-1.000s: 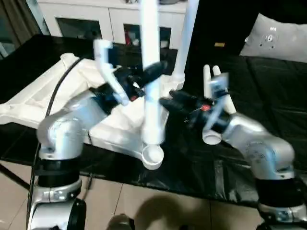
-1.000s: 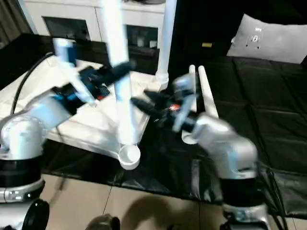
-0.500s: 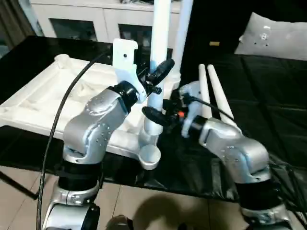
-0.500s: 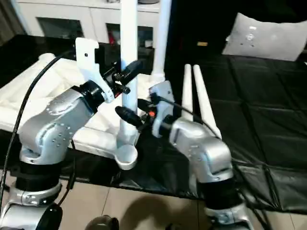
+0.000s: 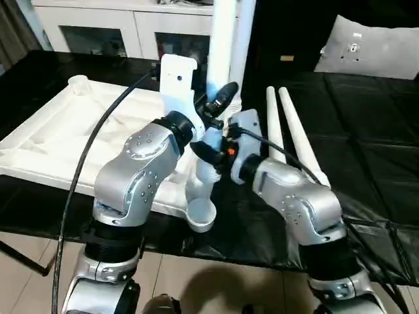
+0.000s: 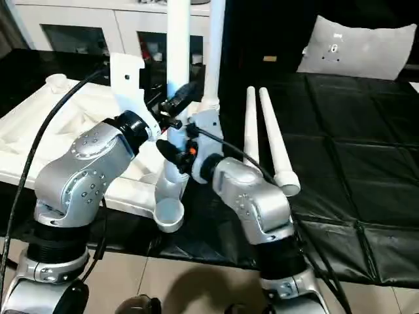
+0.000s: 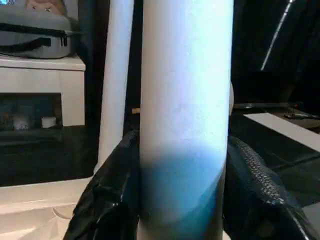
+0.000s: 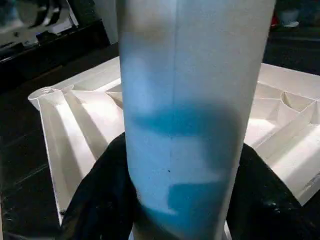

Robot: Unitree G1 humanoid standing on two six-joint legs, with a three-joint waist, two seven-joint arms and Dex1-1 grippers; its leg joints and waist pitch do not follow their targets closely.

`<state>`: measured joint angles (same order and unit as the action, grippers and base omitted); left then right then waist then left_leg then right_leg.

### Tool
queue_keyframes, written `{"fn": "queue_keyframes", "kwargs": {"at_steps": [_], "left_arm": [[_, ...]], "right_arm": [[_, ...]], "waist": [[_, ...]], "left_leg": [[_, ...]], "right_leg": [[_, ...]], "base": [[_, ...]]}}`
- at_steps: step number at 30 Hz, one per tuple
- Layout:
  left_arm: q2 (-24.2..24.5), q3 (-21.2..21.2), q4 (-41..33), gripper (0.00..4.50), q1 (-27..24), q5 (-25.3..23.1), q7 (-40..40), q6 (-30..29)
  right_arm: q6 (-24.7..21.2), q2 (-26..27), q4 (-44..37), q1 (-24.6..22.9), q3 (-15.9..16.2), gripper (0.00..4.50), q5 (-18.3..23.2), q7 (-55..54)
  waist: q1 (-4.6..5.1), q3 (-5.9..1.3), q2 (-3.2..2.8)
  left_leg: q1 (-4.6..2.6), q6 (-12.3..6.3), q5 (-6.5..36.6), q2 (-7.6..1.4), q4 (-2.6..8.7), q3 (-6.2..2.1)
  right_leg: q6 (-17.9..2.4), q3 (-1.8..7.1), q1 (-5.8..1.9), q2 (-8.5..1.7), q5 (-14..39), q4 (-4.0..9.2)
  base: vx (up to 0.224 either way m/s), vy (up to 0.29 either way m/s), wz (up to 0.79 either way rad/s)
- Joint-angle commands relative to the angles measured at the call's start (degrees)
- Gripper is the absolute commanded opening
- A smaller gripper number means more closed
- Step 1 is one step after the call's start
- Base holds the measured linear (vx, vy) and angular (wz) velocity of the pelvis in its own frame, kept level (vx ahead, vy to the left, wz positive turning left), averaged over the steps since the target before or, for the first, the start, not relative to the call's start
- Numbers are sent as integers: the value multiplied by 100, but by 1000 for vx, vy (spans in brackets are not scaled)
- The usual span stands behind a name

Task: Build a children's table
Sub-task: Pick table leg

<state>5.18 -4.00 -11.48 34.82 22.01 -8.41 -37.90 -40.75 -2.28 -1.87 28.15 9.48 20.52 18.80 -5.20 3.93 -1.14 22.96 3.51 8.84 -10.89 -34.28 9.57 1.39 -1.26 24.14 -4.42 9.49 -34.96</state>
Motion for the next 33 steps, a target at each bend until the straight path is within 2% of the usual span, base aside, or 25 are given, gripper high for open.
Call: {"fn": "queue_keyframes", "kwargs": {"at_steps": [1,5,7,9,10,14,16,17,20,21,22,23,24,25,26,29,30,33], "left_arm": [[29,48,-50,182,68,-154,75,97],[9,147,-6,182,120,-267,247,85],[-6,239,-8,182,158,-109,172,-23],[3,253,-13,238,166,-81,156,-56],[-30,363,-33,252,176,146,59,-167],[-34,559,-56,261,260,522,-200,-236],[-3,627,-75,297,288,712,-360,-323],[-8,841,-99,296,313,1267,-626,-622],[3,921,-102,302,324,1472,-728,-739],[20,1192,-56,303,379,2002,-943,-944],[20,1203,-54,303,382,2020,-948,-951],[32,1473,-15,303,459,2572,-1146,-1152],[32,1473,-15,303,459,2572,-1146,-1152],[48,1566,-4,303,494,2790,-1240,-1233],[141,1721,11,303,563,3236,-1491,-1416],[255,1853,73,303,657,3596,-1730,-1588],[312,1864,96,285,687,3652,-1810,-1632],[496,1797,150,266,740,3595,-2009,-1689]], "right_arm": [[-99,-20,73,6,-43,191,13,-22],[-106,102,2,-5,-182,191,250,133],[-15,103,-5,4,-233,191,355,313],[17,85,-12,5,-230,191,375,378],[23,53,-45,-3,-242,191,453,507],[20,-128,-149,-1,-249,190,668,944],[-22,-218,-240,-4,-294,190,856,1203],[-120,-340,-400,-12,-404,190,1211,1636],[-162,-375,-449,-13,-461,190,1343,1777],[-305,-485,-530,-12,-589,189,1636,2116],[-310,-490,-532,-12,-592,189,1644,2128],[-424,-661,-588,-14,-627,189,1838,2474],[-424,-661,-588,-14,-627,189,1838,2474],[-455,-743,-603,-13,-617,189,1896,2610],[-529,-984,-672,-23,-547,189,2024,2964],[-615,-1176,-730,-17,-529,189,2141,3192],[-650,-1222,-733,-7,-541,189,2173,3240],[-727,-1351,-738,23,-545,189,2232,3381]], "waist": [[-5,-467,44],[-2,-470,38],[-4,-472,27],[-9,-475,30],[-10,-476,29],[-24,-480,32],[-28,-480,40],[-33,-477,46],[-48,-476,40],[-47,-473,47],[-57,-479,44],[-62,-471,51],[-68,-474,49],[-78,-471,46],[-84,-465,57],[-107,-464,48],[-105,-463,53],[-122,-462,46]], "left_leg": [[-112,387,1504,-72,412,-19],[-110,355,1482,-69,404,-14],[-110,358,1482,-71,406,-17],[-113,359,1459,-73,403,-17],[-116,362,1444,-67,396,-12],[-113,293,1378,-66,384,-8],[-116,261,1376,-67,378,-4],[-119,242,1379,-63,374,3],[-105,187,1299,-72,376,-4],[-108,182,1313,-68,375,3],[-115,172,1334,-57,362,5],[-126,179,1387,-56,359,9],[-124,172,1374,-54,355,7],[-125,175,1372,-59,357,9],[-123,173,1396,-66,365,5],[-133,183,1423,-55,359,4],[-132,189,1440,-64,367,0],[-137,185,1444,-65,371,-5]], "right_leg": [[-512,108,-248,-191,1628,415],[-569,109,-253,-193,1542,410],[-585,107,-256,-193,1531,407],[-602,106,-259,-191,1484,403],[-628,106,-263,-188,1440,390],[-737,104,-279,-195,1334,384],[-772,101,-285,-197,1352,384],[-804,100,-288,-197,1369,376],[-882,92,-289,-196,1351,368],[-877,92,-285,-196,1397,381],[-925,92,-290,-205,1456,374],[-915,83,-289,-191,1542,379],[-929,86,-295,-197,1548,378],[-920,86,-284,-192,1576,382],[-903,85,-285,-194,1632,393],[-869,83,-282,-188,1746,397],[-846,85,-276,-193,1800,404],[-783,85,-274,-196,1901,413]], "base": [[0,0,0],[0,0,0],[0,0,0],[0,0,0],[0,0,0],[0,0,0],[0,0,0],[0,0,0],[0,0,0],[0,0,0],[0,0,0],[0,0,0],[0,0,0],[0,0,0],[0,0,0],[0,0,0],[0,0,0],[0,0,0]]}}
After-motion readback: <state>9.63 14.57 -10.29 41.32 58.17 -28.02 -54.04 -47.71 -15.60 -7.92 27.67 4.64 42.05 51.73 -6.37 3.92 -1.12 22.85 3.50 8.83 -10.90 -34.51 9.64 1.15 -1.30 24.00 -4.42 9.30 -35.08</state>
